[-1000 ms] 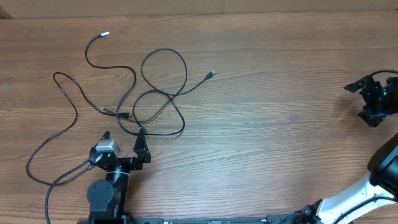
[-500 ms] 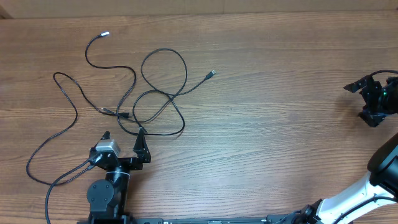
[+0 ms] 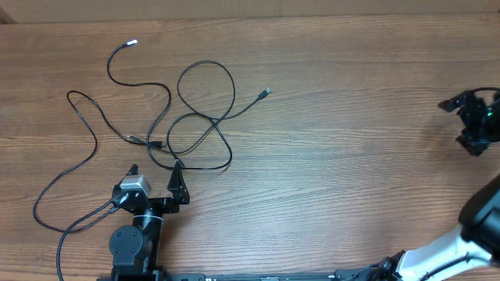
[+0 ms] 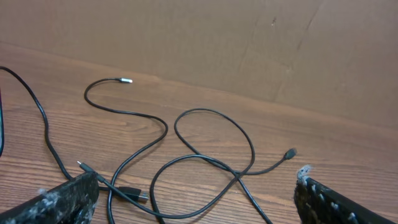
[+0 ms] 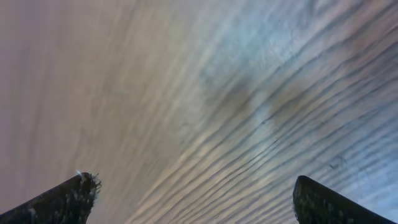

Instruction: Untangle cables

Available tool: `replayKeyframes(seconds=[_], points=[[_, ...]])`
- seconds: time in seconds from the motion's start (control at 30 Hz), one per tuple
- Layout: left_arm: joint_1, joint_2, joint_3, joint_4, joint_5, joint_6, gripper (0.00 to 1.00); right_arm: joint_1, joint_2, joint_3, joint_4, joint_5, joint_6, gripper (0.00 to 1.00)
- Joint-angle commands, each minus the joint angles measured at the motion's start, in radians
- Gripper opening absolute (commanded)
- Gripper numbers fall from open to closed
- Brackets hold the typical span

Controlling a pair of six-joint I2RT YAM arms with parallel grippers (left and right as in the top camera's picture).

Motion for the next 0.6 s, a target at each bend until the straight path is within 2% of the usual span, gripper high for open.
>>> replayKeyframes(seconds=[0.0,0.43,0.57], points=[[0.000,-0.011,-0.003,-0.002,-0.010,0.027,1.00,0.002,-0.186,0.018,0.006,-0.001,-0.004,1.00],[0.000,-0.011,-0.003,-0.002,-0.010,0.027,1.00,0.010,-0.524,0.018,0.006,-0.001,-0.004,1.00],[0.000,-0.011,-0.003,-0.002,-0.010,0.027,0.99,0.074,-0.612,0.018,0.006,0.000,-0.004,1.00]])
